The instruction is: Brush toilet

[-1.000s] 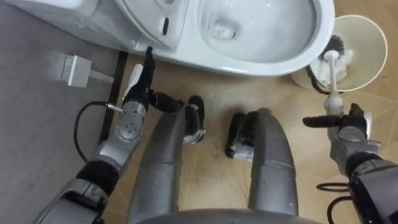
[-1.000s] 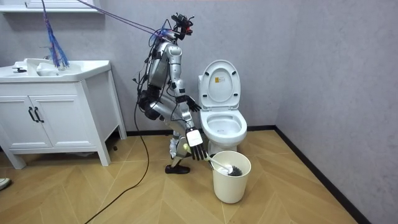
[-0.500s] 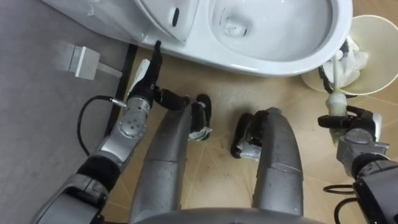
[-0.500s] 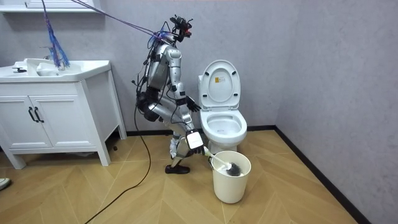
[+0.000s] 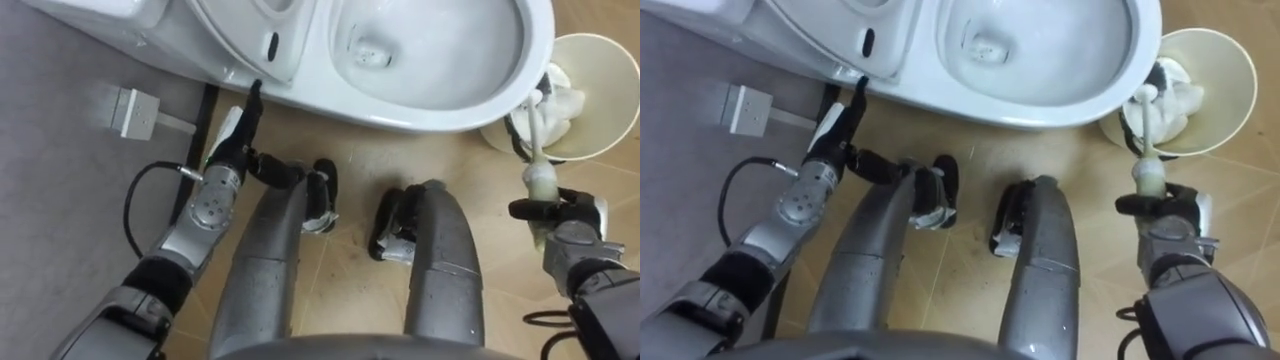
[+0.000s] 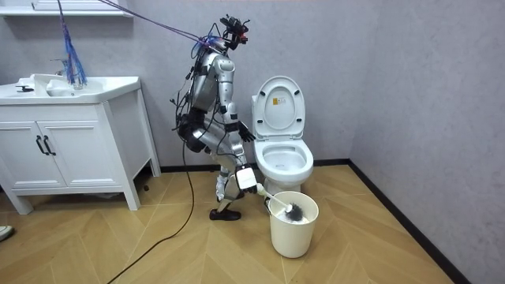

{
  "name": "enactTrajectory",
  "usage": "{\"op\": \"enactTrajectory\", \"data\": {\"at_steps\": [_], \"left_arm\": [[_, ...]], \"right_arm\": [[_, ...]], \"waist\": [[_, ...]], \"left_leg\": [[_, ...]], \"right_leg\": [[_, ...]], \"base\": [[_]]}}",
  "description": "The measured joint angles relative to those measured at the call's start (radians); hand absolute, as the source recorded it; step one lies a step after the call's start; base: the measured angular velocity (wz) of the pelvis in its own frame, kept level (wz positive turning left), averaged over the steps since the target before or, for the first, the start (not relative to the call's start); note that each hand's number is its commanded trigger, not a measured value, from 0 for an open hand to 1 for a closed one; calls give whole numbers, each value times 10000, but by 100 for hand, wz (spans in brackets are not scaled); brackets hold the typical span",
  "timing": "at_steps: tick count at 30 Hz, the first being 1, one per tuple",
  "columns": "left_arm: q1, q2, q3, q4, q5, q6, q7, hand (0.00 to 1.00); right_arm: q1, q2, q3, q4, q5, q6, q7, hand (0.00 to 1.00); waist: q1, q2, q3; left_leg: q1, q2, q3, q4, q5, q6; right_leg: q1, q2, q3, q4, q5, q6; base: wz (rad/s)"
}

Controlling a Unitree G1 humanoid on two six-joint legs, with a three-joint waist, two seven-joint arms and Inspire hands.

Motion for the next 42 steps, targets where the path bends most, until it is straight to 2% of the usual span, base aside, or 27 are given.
{"op": "enactTrajectory", "data": {"at_steps": [6,10,14,17,21,23,24,26,27,28,29,33,34,37,42], "left_arm": [[319,-32,4,-17,8,6,2,0],[520,-3,18,61,10,26,17,0],[638,37,87,333,6,25,18,0],[957,128,221,433,6,22,40,0],[1443,131,731,1088,8,12,67,0],[1679,154,927,1368,3,-3,76,0],[1837,197,1019,1516,-1,-3,86,0],[2153,220,1238,1681,17,-3,111,0],[2280,224,1333,1794,25,-3,150,0],[2464,242,1391,1872,93,-7,160,0],[2570,243,1469,1879,125,-19,160,0],[3188,242,2329,1897,352,-92,155,0],[3409,245,2671,1895,358,-190,158,0],[3829,246,3490,1894,443,-255,161,0],[4630,255,4212,1701,522,-261,168,0]], "right_arm": [[242,64,-12,43,198,80,276,100],[436,195,-128,42,919,391,433,100],[610,396,-416,52,2366,428,440,100],[705,543,-854,63,3209,432,475,100],[972,795,-1563,64,3666,422,520,100],[1179,802,-1646,67,3676,423,528,100],[1281,799,-1781,58,3686,421,515,100],[1532,805,-2038,-13,3597,419,419,100],[1657,804,-2086,-39,3563,407,303,100],[1862,802,-2100,-102,3495,384,165,100],[1985,801,-2134,-198,3422,380,98,100],[2648,804,-2536,-757,2373,254,-50,100],[2785,803,-2678,-903,2146,241,-59,100],[3303,804,-3055,-1608,1194,136,-251,100],[3936,806,-3171,-2770,-443,70,-472,100]], "waist": [[-96,-102,4],[-314,-114,-3],[-318,-105,-21],[-290,-92,-29],[-317,-66,-87],[-308,-43,-162],[-310,-35,-239],[-327,-44,-286],[-323,-66,-335],[-325,-67,-422],[-330,-70,-453],[-362,-147,-489],[-315,-206,-524],[-329,-351,-541],[-321,-484,-577]], "left_leg": [[1024,44,-44,-898,64,-97],[1915,-2,-178,-1566,127,-65],[2624,2,-229,-2072,133,-65],[3218,3,-241,-2525,135,-62],[4361,-32,-242,-3256,138,-65],[4888,-64,-237,-3595,138,-66],[5191,-76,-236,-3795,140,-71],[5701,-125,-265,-4120,166,-103],[6107,-175,-293,-4358,206,-121],[6447,-189,-321,-4576,226,-134],[6590,-187,-328,-4675,227,-136],[7628,-167,-466,-5323,276,-202],[7867,-147,-468,-5489,284,-216],[8560,-187,-470,-5907,289,-231],[9236,-220,-456,-6322,285,-242]], "right_leg": [[1072,59,-220,-1024,255,-152],[2078,139,-402,-1863,373,-63],[2845,291,-428,-2570,490,57],[3477,409,-421,-3157,602,160],[4648,547,-396,-4051,738,295],[5170,551,-421,-4417,782,337],[5480,555,-455,-4650,816,347],[6001,549,-560,-5000,867,378],[6357,561,-570,-5278,908,410],[6736,592,-593,-5601,954,430],[6911,617,-615,-5739,972,439],[8164,854,-686,-6840,1271,512],[8437,913,-690,-7138,1360,512],[9157,968,-723,-7670,1450,568],[9966,1082,-750,-8169,1589,623]], "base": [[-4],[4],[-3],[-2],[-3],[0],[0],[3],[6],[5],[0],[1],[0],[-1],[0]]}}
